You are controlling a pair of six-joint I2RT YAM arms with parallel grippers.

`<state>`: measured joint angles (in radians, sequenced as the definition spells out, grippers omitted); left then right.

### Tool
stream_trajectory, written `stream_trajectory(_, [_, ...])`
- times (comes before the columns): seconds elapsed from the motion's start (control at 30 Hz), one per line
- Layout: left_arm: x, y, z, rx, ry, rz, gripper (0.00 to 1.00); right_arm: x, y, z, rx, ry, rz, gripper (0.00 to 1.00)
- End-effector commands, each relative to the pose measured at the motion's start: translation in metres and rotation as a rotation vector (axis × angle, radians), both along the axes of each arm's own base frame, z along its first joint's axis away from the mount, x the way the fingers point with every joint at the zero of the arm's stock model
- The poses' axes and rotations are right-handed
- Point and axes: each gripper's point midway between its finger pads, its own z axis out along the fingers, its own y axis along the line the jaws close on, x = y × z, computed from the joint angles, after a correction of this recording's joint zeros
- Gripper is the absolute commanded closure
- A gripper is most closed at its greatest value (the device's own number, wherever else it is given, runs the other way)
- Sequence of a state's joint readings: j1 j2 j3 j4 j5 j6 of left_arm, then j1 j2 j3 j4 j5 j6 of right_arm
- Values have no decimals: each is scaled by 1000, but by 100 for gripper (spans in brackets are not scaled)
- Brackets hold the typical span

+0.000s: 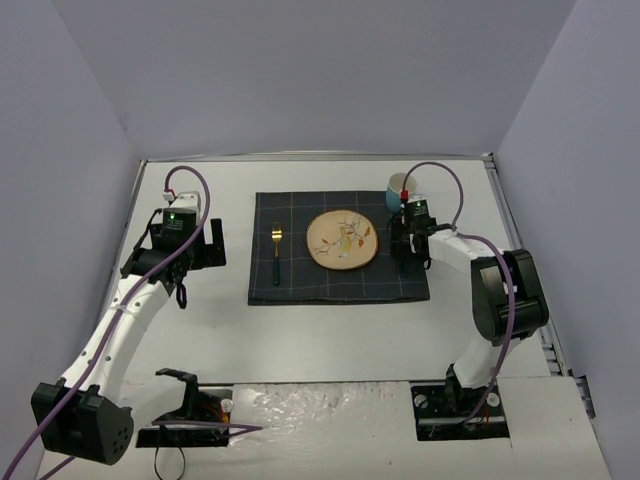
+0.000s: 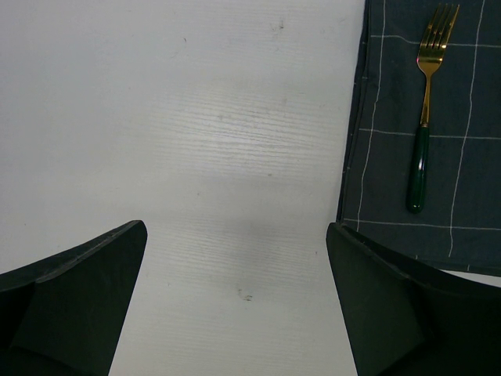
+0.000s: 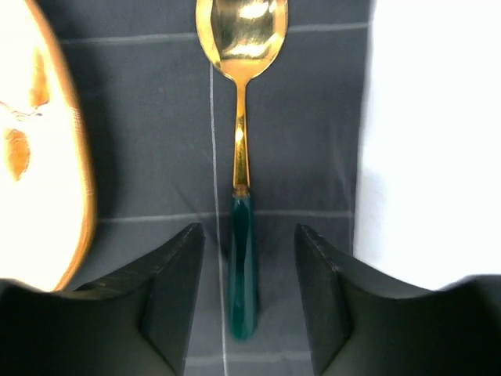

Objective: Set the dinner table for one person

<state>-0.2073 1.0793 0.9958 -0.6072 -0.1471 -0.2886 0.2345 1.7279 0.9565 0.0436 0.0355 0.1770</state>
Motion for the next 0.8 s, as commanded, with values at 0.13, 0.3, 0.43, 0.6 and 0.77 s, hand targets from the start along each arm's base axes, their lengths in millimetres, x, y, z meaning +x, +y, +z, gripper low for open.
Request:
stream_trajectory(0.13, [13,2,32,-20,-128,17,3,10,-7,170,90,-376,-75,26])
stream_trajectory(0.3, [6,7,67,-27,-231,30,3,-22,-32,261,97,-603,-156,5])
stream_trajectory(0.43, [-4,12,101,-33,-333,37,3,-59,-57,314,73,-754,-230,0])
stream_trajectory(0.6, [-21,25,131,4,-449,61,3,-111,-81,352,83,-910,-302,0])
stream_trajectory(0.77, [-38,41,133,60,-545,91,3,-154,-105,355,59,-995,-373,0])
